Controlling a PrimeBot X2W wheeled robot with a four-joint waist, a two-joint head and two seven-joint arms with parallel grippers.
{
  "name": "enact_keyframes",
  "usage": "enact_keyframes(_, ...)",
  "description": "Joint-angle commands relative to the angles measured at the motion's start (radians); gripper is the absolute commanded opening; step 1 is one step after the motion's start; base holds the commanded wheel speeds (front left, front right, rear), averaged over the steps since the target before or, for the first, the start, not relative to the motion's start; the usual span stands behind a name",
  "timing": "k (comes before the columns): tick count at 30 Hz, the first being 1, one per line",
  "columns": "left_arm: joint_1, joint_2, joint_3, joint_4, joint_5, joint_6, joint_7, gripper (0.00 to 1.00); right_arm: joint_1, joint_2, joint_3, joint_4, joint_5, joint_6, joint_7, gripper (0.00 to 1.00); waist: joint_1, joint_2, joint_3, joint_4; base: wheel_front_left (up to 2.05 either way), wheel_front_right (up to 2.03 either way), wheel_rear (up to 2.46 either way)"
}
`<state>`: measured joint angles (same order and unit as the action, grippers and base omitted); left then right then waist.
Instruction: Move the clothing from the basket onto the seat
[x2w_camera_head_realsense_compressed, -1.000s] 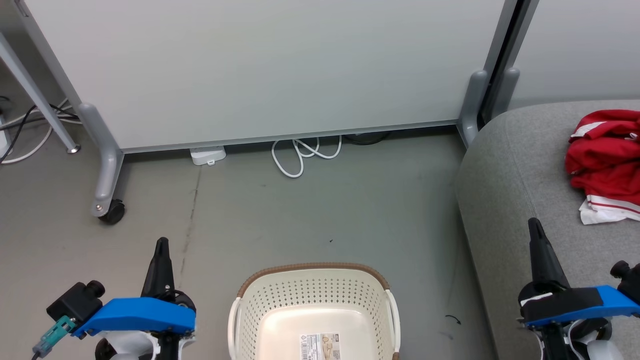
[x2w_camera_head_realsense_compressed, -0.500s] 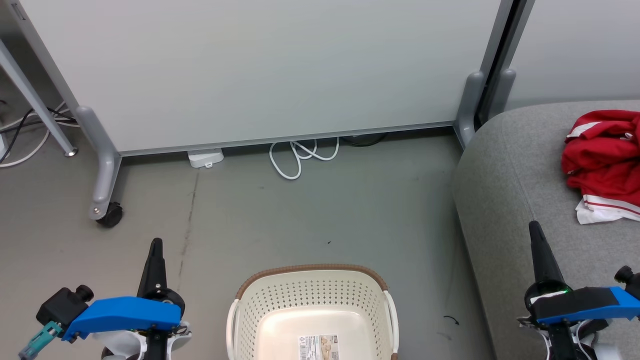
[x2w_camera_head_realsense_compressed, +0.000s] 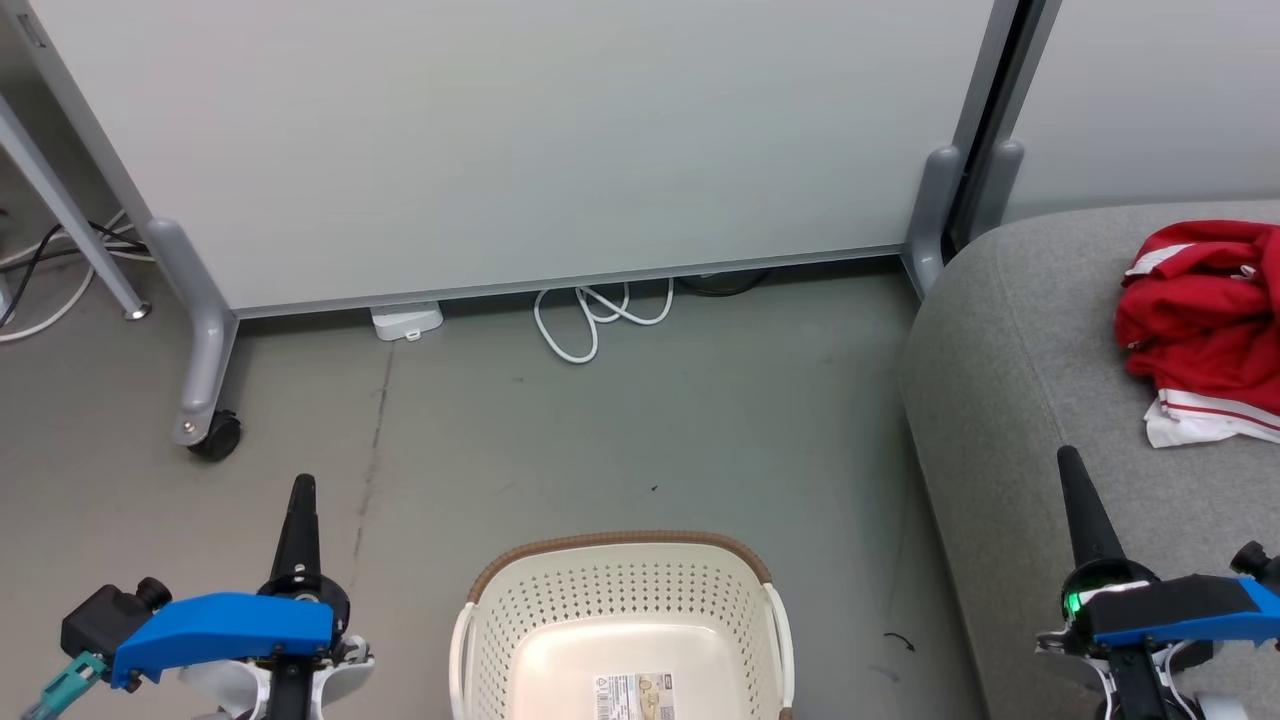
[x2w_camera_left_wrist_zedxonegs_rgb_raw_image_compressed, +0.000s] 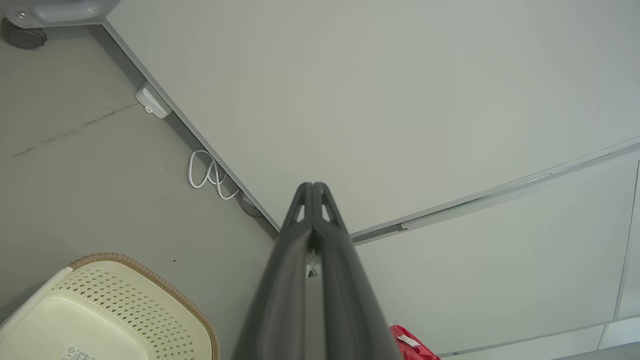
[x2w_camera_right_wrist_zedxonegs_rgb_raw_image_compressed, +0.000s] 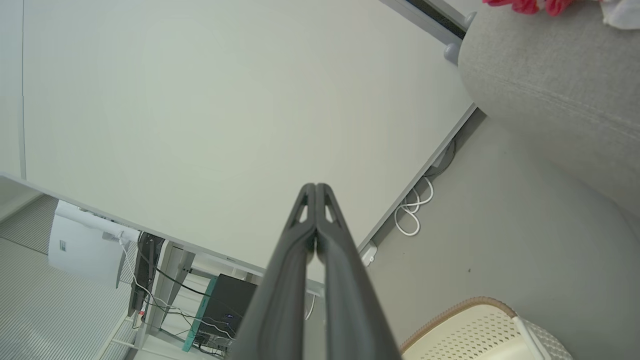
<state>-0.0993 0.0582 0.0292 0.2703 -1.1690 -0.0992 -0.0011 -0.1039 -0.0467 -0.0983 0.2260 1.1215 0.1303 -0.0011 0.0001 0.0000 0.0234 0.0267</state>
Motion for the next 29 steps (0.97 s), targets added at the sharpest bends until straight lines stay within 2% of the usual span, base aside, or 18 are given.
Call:
enact_keyframes(1, -0.017, 0.002, 0.011, -0.012, -0.027, -0.007, 0.009, 0.00, -0.008, -0.005, -0.002, -0.004, 0.032, 0.001, 0.008, 0.00, -0.0001, 0.0000, -0.001, -0.001, 0.00, 0.00, 0.00)
enact_keyframes(29, -0.016, -0.004, 0.055, -0.021, -0.269, -0.023, 0.072, 0.00, -0.008, -0.005, -0.011, 0.009, 0.298, 0.001, 0.072, 0.00, -0.0001, 0.0000, -0.011, -0.014, 0.00, 0.00, 0.00)
